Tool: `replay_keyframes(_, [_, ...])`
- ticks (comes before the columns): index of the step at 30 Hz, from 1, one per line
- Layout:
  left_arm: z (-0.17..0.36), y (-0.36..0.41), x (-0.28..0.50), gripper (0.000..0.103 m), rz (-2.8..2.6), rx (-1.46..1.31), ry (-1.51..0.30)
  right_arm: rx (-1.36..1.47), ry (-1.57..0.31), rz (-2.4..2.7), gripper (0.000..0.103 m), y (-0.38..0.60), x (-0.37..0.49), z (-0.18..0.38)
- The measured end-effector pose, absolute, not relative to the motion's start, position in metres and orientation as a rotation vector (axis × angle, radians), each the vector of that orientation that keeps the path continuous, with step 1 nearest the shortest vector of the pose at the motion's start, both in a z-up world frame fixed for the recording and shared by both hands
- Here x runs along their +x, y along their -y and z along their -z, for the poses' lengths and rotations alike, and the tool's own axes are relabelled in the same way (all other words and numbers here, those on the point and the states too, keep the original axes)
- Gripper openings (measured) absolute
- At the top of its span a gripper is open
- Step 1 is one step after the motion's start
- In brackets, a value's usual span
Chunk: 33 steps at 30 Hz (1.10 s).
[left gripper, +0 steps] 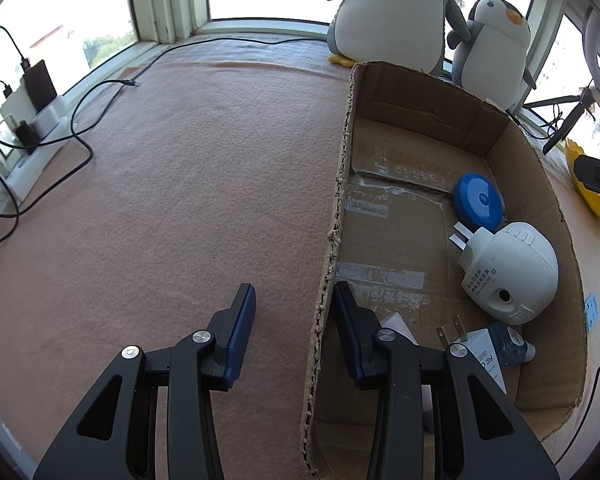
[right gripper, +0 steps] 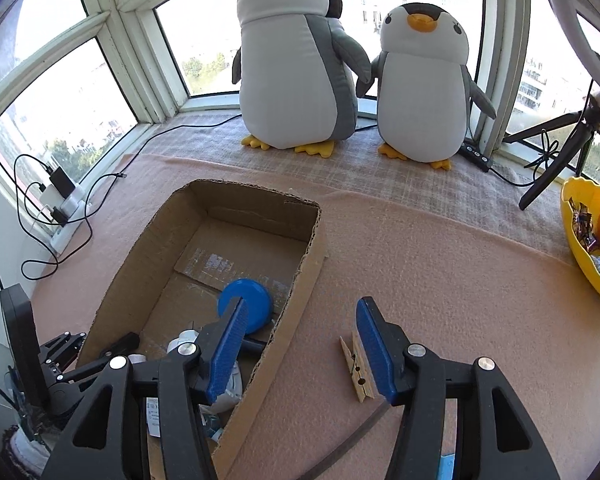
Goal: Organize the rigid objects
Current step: 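Move the right tool to the spoon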
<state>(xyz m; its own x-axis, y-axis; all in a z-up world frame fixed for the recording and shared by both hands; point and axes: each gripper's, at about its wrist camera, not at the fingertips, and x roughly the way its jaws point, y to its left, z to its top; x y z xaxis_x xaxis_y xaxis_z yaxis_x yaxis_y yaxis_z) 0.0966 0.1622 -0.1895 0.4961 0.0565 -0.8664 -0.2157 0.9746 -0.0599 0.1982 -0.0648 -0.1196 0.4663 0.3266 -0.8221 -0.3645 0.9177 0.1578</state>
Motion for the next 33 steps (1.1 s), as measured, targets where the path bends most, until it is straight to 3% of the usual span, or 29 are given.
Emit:
replay_keyframes(13, [0.188, -0.161, 0.098, 0.038, -0.167, -0.160, -1.042, 0.146, -1.102, -0.301, 0.052, 0.162, 0.205, 0.156])
replay_keyframes(20, [0.188, -0.160, 0.098, 0.038, -0.169, -0.151, -1.045, 0.281, -1.181, -0.301, 0.038, 0.182, 0.212, 0.191])
replay_keyframes(33, [0.188, -0.160, 0.098, 0.038, -0.170, -0.149, -1.045, 0.335, -1.206, -0.322, 0.023, 0.179, 0.222, 0.206])
